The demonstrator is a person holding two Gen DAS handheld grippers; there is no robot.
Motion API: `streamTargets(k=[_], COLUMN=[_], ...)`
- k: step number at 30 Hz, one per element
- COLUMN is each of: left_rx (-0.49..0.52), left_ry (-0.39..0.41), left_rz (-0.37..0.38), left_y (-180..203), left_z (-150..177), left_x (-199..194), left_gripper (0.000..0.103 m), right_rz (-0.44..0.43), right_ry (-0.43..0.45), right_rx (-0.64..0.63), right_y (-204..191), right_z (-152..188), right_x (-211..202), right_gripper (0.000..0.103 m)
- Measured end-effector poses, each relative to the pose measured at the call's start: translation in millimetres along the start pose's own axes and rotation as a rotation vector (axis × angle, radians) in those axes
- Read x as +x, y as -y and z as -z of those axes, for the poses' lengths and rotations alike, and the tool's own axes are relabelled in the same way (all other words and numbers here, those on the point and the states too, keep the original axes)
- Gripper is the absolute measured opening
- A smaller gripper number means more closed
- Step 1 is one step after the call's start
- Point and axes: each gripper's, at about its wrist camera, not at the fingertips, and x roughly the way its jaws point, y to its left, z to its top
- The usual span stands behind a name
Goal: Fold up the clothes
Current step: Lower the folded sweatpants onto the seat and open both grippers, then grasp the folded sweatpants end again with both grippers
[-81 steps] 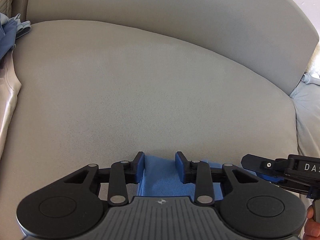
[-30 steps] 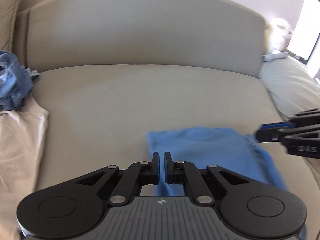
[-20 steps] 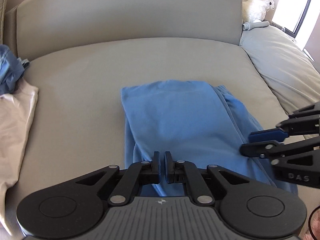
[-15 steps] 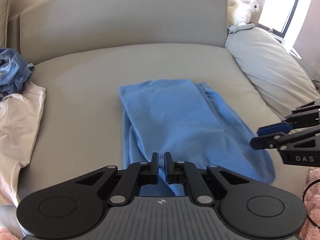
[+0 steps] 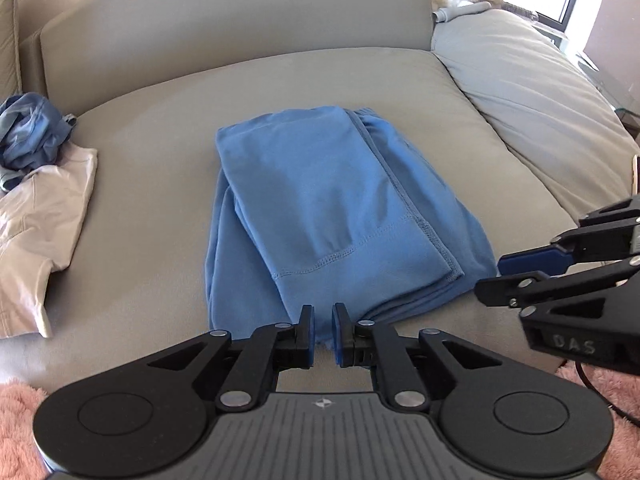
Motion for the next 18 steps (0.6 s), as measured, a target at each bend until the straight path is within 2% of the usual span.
streamTargets(k=[2,6,10,11,12,14,18], left_rx=[-0.027,-0.062,-0.097,-0.109,-0.127,-0.168,-0.231], left_ry=[0.0,0.019,0.039,0.037,0.042,0.054,0.03], left_rz=[-0.003,-0.022,-0.058,-0.066,-0.078,-0.105,-0.14], left_y=[-8.4,-22.6,-36.8,-40.7,-46.7,-60.0,-80.3], left_z=[-3.6,-9.8,-17.6,-19.9,-23.2,-30.3,-42.6], left_x=[-3.5,-9.2,-12.1,-11.7,-10.8,-8.5,2.5], left_gripper=[0.023,0.04,0.058,0.059,0.062,0.076,0.081], right_rz=[-0.013,-0.052,-0.05,-0.039,-0.026,-0.011,-0.025], right_ry=[0.04,0.116,0.156,0.166,0.182,0.206,0.237], right_rx=[0.05,0.148,0.198,0.203,0.204,0.205,0.247], right_y=[10.0,30.8,41.8,42.9,43.4,44.9,52.9], right_z=[-2.0,-14.2,-23.3,-25.6,-28.3,-34.2,-45.8], right_x=[-11.2,-25.9,-28.2,-27.2,-25.7,-21.4,-10.4], right_gripper=[0.046,0.053,0.073,0.076,0.076,0.076,0.076])
